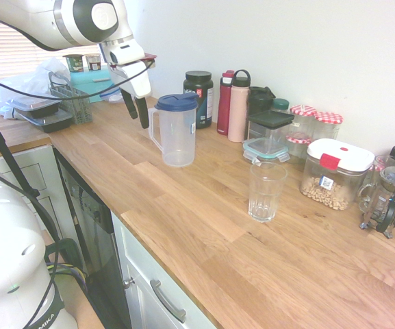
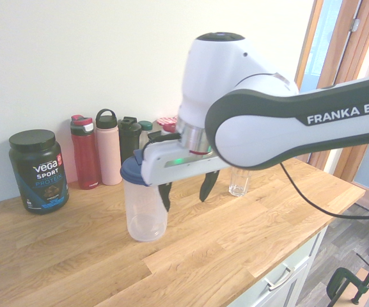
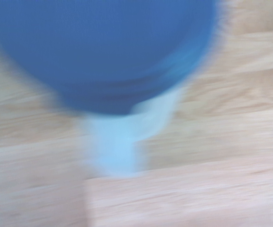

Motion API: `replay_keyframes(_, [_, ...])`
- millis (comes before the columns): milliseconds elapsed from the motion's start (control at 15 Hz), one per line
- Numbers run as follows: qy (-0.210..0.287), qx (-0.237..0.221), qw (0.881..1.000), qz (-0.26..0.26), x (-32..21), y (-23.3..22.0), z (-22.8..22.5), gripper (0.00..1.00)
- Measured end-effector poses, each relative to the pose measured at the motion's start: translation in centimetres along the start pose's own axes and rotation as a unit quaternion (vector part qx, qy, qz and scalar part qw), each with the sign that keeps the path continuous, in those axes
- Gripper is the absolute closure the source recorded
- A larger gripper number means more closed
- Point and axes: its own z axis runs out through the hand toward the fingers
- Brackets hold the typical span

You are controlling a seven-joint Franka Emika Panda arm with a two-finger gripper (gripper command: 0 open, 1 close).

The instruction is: Pour me some water

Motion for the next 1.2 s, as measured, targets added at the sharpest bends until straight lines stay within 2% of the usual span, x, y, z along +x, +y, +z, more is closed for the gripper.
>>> replay_keyframes(200, [0.02, 0.006, 1.0, -0.008, -0.8, -2.5, 0.3, 0.0])
replay_keyframes(333, [0.029, 0.011, 0.999, -0.005, 0.0, -3.8, 2.2, 0.0])
replay_keyframes(400, [0.03, 0.008, 1.0, -0.001, 0.2, -4.1, 3.2, 1.0])
replay_keyframes(667, [0.022, 0.016, 1.0, 0.002, 0.0, -4.1, 4.9, 1.0])
replay_keyframes(1000, [0.048, 0.048, 0.998, -0.003, 0.6, -3.6, 6.0, 1.0])
replay_keyframes(1200, [0.051, 0.052, 0.997, -0.006, 0.6, -3.4, 6.3, 1.0])
